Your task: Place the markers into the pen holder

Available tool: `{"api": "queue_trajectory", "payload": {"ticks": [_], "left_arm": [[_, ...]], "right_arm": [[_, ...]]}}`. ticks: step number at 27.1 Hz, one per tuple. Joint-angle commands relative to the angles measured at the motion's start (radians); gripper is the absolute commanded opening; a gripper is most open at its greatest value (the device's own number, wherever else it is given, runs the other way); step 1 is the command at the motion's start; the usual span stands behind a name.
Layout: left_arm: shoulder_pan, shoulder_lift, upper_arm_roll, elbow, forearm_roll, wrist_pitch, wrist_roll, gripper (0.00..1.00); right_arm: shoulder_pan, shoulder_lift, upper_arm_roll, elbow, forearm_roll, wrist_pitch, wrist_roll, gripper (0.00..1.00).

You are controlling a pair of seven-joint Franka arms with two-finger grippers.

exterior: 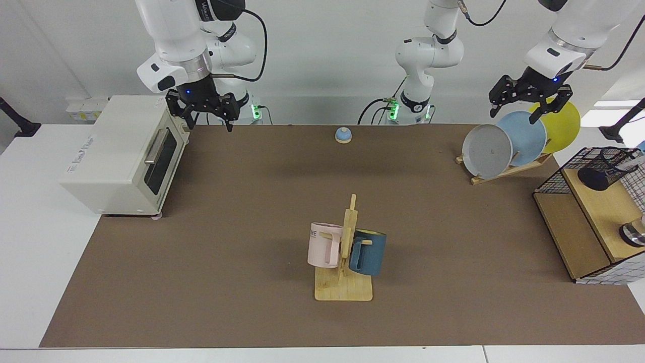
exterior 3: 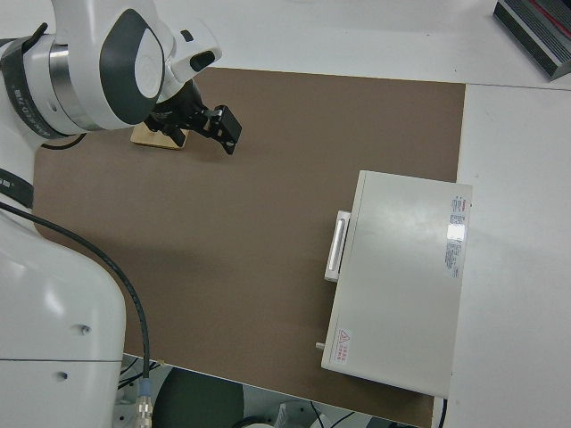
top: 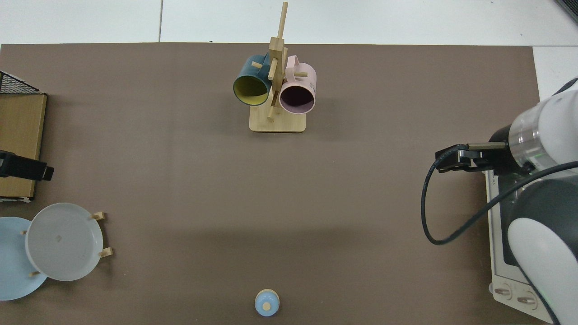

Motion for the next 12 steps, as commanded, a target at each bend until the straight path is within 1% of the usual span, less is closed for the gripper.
{"api": "queue_trajectory", "payload": {"ticks": [1,12], "left_arm": [[0.018,-0.019,-0.014,-0.019,-0.001,0.015,-0.011,1.0],[0.018,-0.019,-0.014,-0.02,0.015,0.037,-0.014,1.0]], "right_arm": [[-0.021,-0.016,0.012,-0.018,0.007,0.005,-0.035,1.0],[-0.021,-0.016,0.012,-0.018,0.007,0.005,-0.035,1.0]]}}
